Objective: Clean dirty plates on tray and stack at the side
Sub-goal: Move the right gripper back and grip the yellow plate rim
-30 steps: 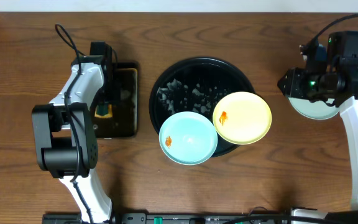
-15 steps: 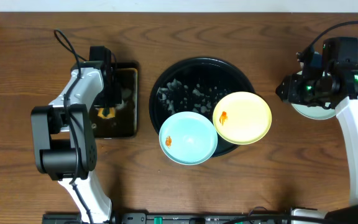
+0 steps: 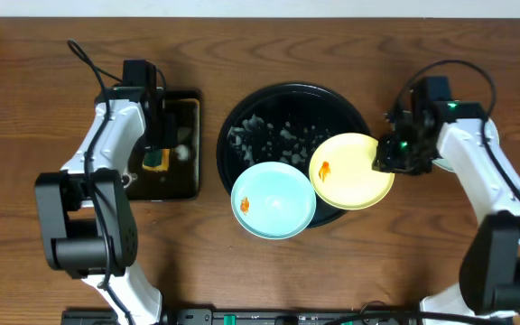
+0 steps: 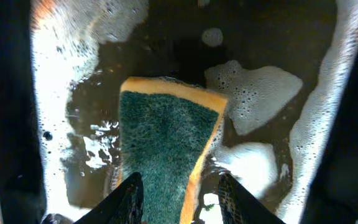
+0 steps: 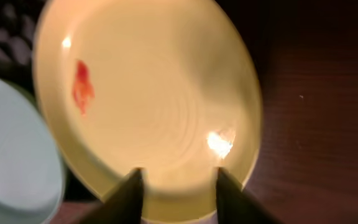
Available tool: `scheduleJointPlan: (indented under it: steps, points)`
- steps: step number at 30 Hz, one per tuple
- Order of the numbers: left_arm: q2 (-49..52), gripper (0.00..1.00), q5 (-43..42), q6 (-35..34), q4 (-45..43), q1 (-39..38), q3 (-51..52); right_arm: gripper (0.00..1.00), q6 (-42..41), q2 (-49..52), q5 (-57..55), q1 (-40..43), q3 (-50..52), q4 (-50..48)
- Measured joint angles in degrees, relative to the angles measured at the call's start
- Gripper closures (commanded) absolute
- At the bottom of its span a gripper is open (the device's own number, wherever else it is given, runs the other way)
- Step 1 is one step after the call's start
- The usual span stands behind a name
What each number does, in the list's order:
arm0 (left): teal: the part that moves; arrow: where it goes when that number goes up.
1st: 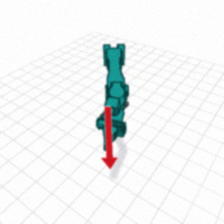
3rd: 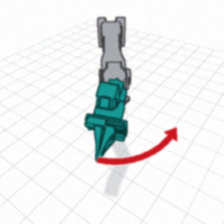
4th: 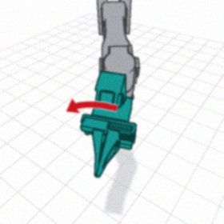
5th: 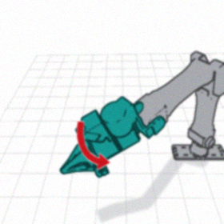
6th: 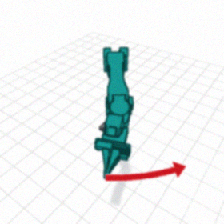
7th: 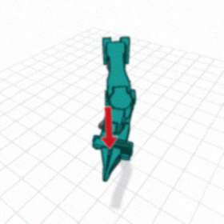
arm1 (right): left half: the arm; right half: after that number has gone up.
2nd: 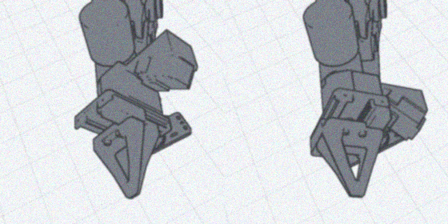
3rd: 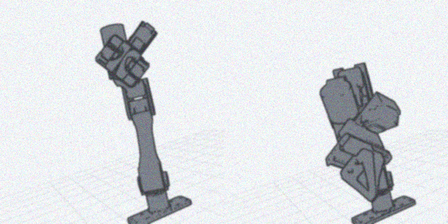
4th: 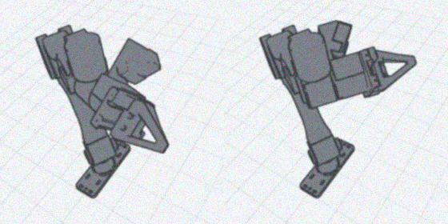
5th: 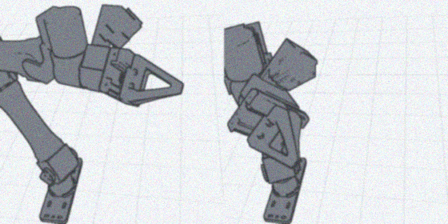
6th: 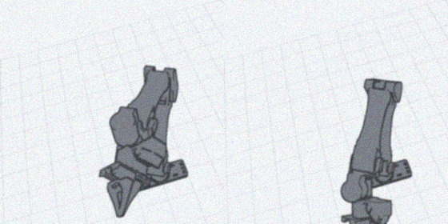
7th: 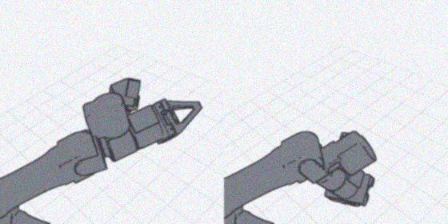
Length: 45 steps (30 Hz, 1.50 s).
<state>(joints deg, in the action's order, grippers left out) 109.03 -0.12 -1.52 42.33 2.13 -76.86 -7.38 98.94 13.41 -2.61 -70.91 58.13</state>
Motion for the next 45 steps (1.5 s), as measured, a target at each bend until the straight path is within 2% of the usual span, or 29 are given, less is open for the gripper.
scheduleJointPlan:
  steps: [4, 12, 16, 20, 25, 28, 38, 45]
  points:
    - [1.8, 0.59, -0.1, 0.0, 0.0, 0.0, 0.1, 0.67, -1.9, 2.4, -3.4, -0.6, 0.2, -0.5]
    - [2.3, 0.59, -0.2, 0.0, -0.2, 0.0, 0.4, 0.67, -0.4, 3.1, -3.4, -0.6, 0.2, -0.8]
    - [2.3, 0.59, -0.2, 0.0, -0.4, 0.0, 0.4, 0.62, -0.8, -1.4, -4.3, -0.5, 0.2, 1.6]
    - [2.3, 0.59, -0.2, 0.0, -0.6, 0.0, 0.4, 0.66, -2.1, -6.2, -8.2, 0.7, -0.2, 2.3]
    - [2.3, 0.59, -0.2, 0.0, -0.6, 0.0, 0.4, 0.64, -2.7, -5.1, -10.3, 2.8, 1.4, -0.8]
    - [2.3, 0.59, -0.4, 0.0, -0.6, 0.0, 0.4, 0.67, -2.7, -2.7, -9.5, 3.3, 3.6, -2.6]
    - [2.3, 0.59, -0.7, 0.0, -0.6, 0.0, 0.4, 0.99, -2.3, -0.1, -5.1, 3.2, 7.3, -8.6]
    - [2.3, 0.59, -0.8, 0.0, -0.6, 0.0, 0.4, 0.99, -4.1, 0.0, -4.6, 3.2, 7.7, -12.3]
